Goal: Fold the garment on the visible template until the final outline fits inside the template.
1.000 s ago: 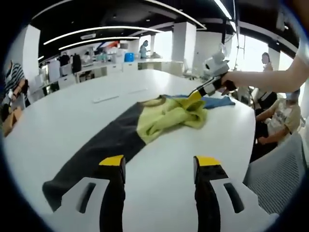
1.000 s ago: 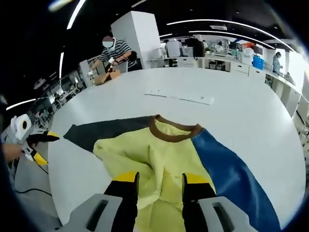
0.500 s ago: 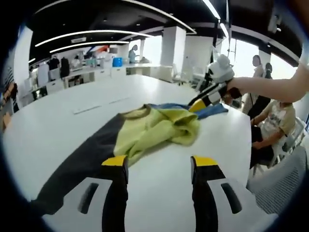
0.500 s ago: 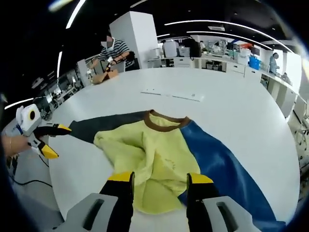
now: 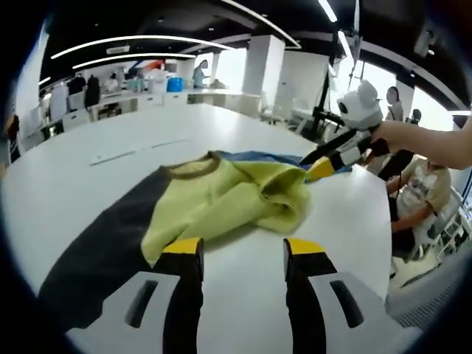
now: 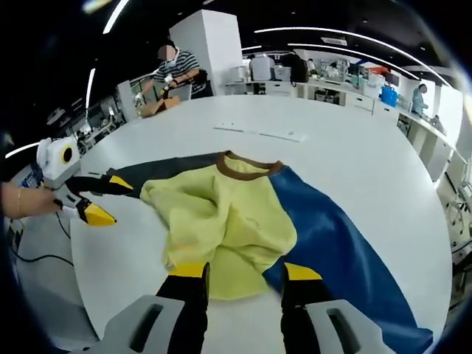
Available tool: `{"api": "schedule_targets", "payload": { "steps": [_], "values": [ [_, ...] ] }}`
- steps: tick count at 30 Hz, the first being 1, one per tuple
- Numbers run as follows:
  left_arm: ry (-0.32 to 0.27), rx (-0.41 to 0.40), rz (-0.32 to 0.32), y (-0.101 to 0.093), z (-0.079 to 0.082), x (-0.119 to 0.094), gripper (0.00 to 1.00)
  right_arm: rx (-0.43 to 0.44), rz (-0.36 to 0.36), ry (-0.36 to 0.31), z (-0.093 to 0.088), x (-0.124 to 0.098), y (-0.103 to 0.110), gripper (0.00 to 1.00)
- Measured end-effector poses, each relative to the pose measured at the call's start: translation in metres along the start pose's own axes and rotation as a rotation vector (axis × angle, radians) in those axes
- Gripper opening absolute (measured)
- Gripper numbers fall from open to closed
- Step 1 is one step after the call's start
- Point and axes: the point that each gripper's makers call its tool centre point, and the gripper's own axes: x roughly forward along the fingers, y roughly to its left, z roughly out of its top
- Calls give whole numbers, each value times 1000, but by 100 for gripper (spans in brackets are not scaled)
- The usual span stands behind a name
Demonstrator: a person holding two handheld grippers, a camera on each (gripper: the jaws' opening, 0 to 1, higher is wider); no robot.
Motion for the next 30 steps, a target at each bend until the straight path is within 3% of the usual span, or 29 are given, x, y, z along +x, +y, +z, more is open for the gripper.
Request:
{"api": "schedule_targets", "payload": {
  "steps": [17, 30],
  "values": [
    [27, -82, -10, -19, -6, 50, 33, 3, -4, 48, -26, 13, 1, 26],
    [62, -163, 20, -21, -12, 71, 24, -8, -46, 57, -31, 22, -9, 16]
  ]
}}
